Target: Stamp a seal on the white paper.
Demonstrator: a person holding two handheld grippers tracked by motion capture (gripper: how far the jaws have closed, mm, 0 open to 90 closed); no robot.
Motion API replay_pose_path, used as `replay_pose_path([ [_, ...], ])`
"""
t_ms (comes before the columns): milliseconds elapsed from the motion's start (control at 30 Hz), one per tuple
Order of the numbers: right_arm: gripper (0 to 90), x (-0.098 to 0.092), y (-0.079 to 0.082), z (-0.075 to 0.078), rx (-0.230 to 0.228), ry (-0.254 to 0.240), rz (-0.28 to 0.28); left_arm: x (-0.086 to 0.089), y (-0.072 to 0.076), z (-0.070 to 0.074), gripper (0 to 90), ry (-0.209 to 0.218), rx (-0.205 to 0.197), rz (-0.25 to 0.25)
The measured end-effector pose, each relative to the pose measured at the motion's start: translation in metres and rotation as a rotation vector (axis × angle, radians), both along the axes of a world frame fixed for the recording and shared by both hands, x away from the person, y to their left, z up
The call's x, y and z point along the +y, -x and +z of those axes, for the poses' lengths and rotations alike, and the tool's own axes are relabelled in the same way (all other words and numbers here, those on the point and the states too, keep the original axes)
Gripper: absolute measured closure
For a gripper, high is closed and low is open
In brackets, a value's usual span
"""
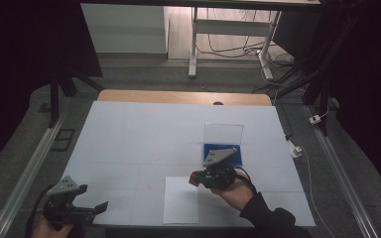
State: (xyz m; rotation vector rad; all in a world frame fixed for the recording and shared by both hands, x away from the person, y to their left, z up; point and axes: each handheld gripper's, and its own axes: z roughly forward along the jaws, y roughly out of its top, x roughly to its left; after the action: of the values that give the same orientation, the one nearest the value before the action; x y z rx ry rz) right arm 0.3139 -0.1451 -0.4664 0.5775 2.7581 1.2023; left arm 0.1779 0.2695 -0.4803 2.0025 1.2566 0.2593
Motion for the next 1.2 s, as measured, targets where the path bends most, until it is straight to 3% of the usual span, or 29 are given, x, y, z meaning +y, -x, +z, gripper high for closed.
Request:
replay_pose_path([
  [600,80.4,0.029,0.010,-0.014,-0.004,0.051,0.076,0.000,0.000,0.000,3.5,0.000,0.001,0.000],
  [1200,80.4,0.041,0.010,-0.031,-0.027,0.115,0.123,0.000,0.000,0.000,3.5,-0.002,0.002,-0.003],
])
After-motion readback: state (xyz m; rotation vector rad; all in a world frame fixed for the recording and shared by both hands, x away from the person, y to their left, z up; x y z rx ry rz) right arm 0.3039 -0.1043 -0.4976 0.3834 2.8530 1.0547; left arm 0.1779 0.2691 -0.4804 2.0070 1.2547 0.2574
